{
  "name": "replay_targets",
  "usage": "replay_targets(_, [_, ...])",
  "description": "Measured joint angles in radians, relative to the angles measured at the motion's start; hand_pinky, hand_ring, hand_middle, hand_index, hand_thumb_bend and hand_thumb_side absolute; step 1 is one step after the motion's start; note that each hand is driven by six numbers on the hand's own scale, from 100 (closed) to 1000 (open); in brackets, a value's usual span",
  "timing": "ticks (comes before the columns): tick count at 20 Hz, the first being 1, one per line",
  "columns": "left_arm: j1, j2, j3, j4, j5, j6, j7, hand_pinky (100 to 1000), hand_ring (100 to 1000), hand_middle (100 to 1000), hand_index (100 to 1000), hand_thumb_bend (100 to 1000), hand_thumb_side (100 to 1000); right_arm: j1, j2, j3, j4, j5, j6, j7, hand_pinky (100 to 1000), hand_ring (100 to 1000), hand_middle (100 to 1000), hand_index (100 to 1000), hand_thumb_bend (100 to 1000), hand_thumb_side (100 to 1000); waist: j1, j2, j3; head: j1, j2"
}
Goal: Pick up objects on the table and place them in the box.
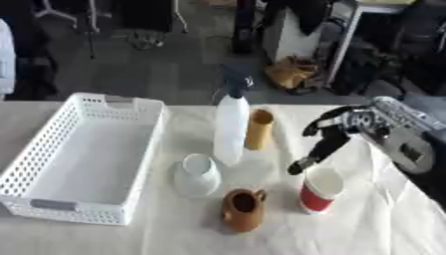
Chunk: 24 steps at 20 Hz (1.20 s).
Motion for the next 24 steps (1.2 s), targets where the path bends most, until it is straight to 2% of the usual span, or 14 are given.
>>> replay_targets(10, [0.000,-0.001,0.000,0.000,0.000,0.003,-0.006,951,888,793,837,100,854,0.051,-0.011,-0.022,-0.001,-0.019,0.005,-0.005,866,1000,1000,1000,778,719,0.009,0.000,-0.004,0.005,0.000])
replay_targets(12, [0.000,-0.001,0.001,0.000,0.000,0.004,-0.007,952,885,788,833,100,855,0.059,-0.011,-0.029,-0.004,-0.033,0.013,-0.013,836,1000,1000,1000,742,718,0.012,0.001,-0.004,0.006,0.000])
replay_targets(13, [0.000,-0.002,0.001,0.000,0.000,0.004,-0.009,953,885,788,832,100,854,0.063,-0.011,-0.032,-0.006,-0.044,0.019,-0.019,832,1000,1000,1000,774,727,0.012,0.001,-0.004,0.006,0.000])
replay_targets(15, [0.000,-0.005,0.003,0.000,0.000,0.004,-0.010,952,882,784,829,100,857,0.074,-0.011,-0.039,-0.006,-0.074,0.038,-0.038,819,1000,1000,1000,769,722,0.013,0.003,-0.004,0.007,0.000])
replay_targets(17, [0.000,-0.008,0.005,0.000,0.000,0.006,-0.012,954,879,782,826,100,862,0.083,-0.011,-0.039,-0.006,-0.103,0.058,-0.058,780,1000,1000,1000,761,691,0.013,0.003,-0.004,0.007,0.000])
replay_targets(18, [0.000,-0.008,0.005,0.000,0.000,0.007,-0.013,955,879,781,826,100,864,0.086,-0.011,-0.039,-0.006,-0.115,0.066,-0.066,749,1000,1000,1000,759,643,0.014,0.003,-0.005,0.007,0.000])
replay_targets(20, [0.000,-0.009,0.006,0.000,0.001,0.010,-0.015,957,877,778,824,100,865,0.091,-0.013,-0.039,-0.006,-0.137,0.077,-0.077,735,1000,1000,1000,783,621,0.014,0.003,-0.005,0.007,0.000])
replay_targets(23, [0.000,-0.009,0.006,0.000,0.003,0.014,-0.016,958,875,776,822,100,864,0.093,-0.019,-0.038,-0.006,-0.159,0.082,-0.082,744,1000,1000,1000,772,619,0.014,0.003,-0.005,0.007,0.000])
replay_targets(24, [0.000,-0.009,0.006,0.000,0.003,0.016,-0.017,956,872,773,821,100,866,0.093,-0.019,-0.038,-0.006,-0.163,0.082,-0.082,742,1000,1000,1000,774,583,0.014,0.003,-0.005,0.007,0.000])
